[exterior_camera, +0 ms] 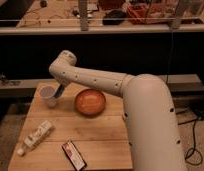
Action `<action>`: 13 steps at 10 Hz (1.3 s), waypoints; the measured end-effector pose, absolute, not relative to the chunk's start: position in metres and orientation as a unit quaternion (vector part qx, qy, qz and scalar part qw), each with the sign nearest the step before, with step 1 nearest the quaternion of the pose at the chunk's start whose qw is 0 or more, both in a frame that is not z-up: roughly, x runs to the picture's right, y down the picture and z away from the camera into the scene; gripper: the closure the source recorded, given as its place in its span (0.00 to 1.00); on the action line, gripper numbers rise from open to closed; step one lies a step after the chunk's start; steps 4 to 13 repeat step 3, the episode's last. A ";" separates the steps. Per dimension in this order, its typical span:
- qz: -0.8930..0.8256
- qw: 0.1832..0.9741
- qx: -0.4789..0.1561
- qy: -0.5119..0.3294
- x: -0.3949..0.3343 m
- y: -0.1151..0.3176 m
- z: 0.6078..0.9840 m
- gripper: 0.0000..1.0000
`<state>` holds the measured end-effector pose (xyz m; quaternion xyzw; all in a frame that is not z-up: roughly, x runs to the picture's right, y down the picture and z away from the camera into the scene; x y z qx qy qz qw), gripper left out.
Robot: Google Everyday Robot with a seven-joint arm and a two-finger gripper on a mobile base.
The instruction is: Place the white sponge in the ceramic cup
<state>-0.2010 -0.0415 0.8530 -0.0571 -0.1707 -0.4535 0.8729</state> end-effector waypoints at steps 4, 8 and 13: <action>-0.454 0.872 -0.053 -0.175 -0.203 -0.041 0.854 0.99; -0.454 0.872 -0.053 -0.175 -0.203 -0.041 0.854 0.99; -0.454 0.872 -0.053 -0.175 -0.203 -0.041 0.854 0.99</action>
